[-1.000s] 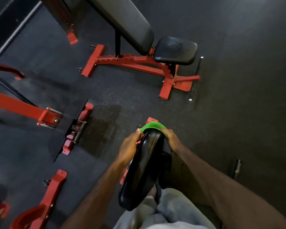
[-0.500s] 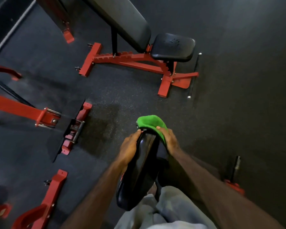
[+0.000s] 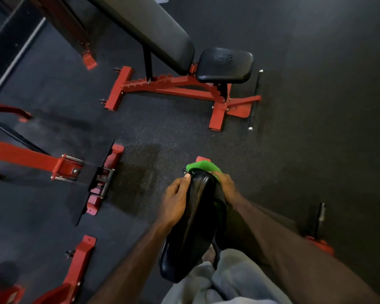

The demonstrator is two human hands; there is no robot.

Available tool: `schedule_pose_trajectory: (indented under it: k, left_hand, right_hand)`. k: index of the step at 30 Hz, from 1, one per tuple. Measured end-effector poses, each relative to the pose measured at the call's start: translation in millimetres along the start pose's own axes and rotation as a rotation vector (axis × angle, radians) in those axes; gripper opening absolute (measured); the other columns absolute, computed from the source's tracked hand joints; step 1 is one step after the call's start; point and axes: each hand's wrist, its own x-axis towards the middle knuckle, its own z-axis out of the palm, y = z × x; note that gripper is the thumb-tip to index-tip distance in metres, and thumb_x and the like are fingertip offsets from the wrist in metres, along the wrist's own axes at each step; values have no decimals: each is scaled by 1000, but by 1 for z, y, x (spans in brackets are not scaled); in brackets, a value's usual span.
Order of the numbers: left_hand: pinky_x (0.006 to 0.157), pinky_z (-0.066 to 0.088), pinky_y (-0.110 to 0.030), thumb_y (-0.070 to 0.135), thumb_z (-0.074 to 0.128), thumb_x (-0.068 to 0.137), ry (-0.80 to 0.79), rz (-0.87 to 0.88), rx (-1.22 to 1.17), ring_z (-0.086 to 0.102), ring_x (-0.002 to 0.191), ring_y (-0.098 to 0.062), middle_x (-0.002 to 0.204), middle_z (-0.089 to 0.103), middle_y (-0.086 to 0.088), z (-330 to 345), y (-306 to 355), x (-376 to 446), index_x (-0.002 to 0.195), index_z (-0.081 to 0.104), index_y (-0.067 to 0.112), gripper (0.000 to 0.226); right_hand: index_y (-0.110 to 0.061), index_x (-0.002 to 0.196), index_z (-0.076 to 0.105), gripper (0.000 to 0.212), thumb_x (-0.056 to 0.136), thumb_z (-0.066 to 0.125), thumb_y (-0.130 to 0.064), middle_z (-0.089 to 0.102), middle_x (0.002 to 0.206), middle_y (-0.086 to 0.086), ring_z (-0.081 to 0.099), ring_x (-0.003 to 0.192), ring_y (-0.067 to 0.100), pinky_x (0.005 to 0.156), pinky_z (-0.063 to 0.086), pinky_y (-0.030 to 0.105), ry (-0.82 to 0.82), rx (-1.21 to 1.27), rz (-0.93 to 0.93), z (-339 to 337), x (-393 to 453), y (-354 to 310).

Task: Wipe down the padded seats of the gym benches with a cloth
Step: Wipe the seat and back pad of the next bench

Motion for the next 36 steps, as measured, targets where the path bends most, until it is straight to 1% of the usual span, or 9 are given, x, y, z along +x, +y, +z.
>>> schedule_pose_trajectory:
  k: [3, 8, 11, 14, 21, 24, 28, 32, 36]
  left_hand:
    - [87, 49, -37, 40, 53, 106, 26, 32, -33, 62, 85, -7, 89, 73, -5, 3, -1, 2, 90, 72, 15, 36]
    - [89, 51, -40, 48, 54, 102, -10, -9, -75, 64, 87, -13, 95, 74, -13, 1, 1, -2, 92, 75, 18, 39]
    - [82, 49, -22, 38, 52, 106, 7, -3, -51, 63, 83, -3, 92, 73, -4, 1, 1, -1, 93, 75, 17, 35]
    - [74, 46, -15, 38, 52, 106, 27, 24, -57, 60, 78, 4, 89, 71, 2, 2, 1, -1, 96, 74, 10, 37]
    - [68, 43, -3, 31, 52, 107, 3, 7, -91, 60, 72, 19, 72, 69, 31, 3, -4, 1, 77, 70, 33, 34]
    - [65, 41, -1, 32, 49, 108, -37, -13, -108, 60, 73, 21, 76, 71, 28, 3, -7, 4, 85, 71, 37, 32]
    - [60, 43, -4, 25, 46, 108, 16, -12, -92, 62, 70, 7, 91, 72, 3, 5, -3, 3, 101, 75, 17, 31]
    - [66, 53, -22, 31, 49, 105, 4, -199, -315, 69, 75, -11, 86, 74, -4, 1, 0, 2, 89, 74, 21, 32]
    - [74, 61, -32, 37, 38, 106, -119, -364, -775, 74, 79, -23, 97, 76, -15, -17, -11, -4, 98, 73, 7, 47]
  right_hand:
    - [-13, 119, 73, 36, 95, 62, -37, 72, 108, -13, 62, 108, 5, 94, 46, 21, 72, 59, -75, 1, -17, -3]
    - [-19, 135, 66, 56, 99, 50, -59, 68, 130, 8, 58, 115, 15, 91, 40, 27, 75, -27, 72, -2, 4, 20]
    - [-20, 124, 75, 81, 70, 56, -77, 74, 122, 8, 67, 115, 25, 98, 50, 39, 120, -36, 96, -2, 17, 24]
    - [-17, 114, 78, 52, 81, 63, -55, 76, 116, -2, 68, 118, 18, 108, 48, 33, 204, 67, -77, 17, -22, 15]
    - [-14, 146, 50, 53, 101, 45, -42, 56, 146, 12, 52, 132, 18, 113, 37, 29, 187, 3, -162, 21, -22, 14]
    - [-34, 110, 62, 45, 85, 42, -66, 68, 112, -1, 63, 112, 24, 100, 46, 40, 319, 15, -223, 33, -50, 5]
    - [-29, 124, 60, 39, 95, 47, -53, 62, 122, -8, 60, 117, 23, 103, 44, 35, 297, -92, -547, 39, -74, 7]
    - [-20, 77, 61, 42, 80, 49, -60, 62, 70, -13, 57, 74, 8, 74, 41, 35, 320, 30, -230, 34, -48, -16]
    - [-14, 123, 70, 51, 85, 70, -48, 66, 130, 2, 58, 126, 22, 115, 38, 40, 301, -421, -810, 47, -82, -14]
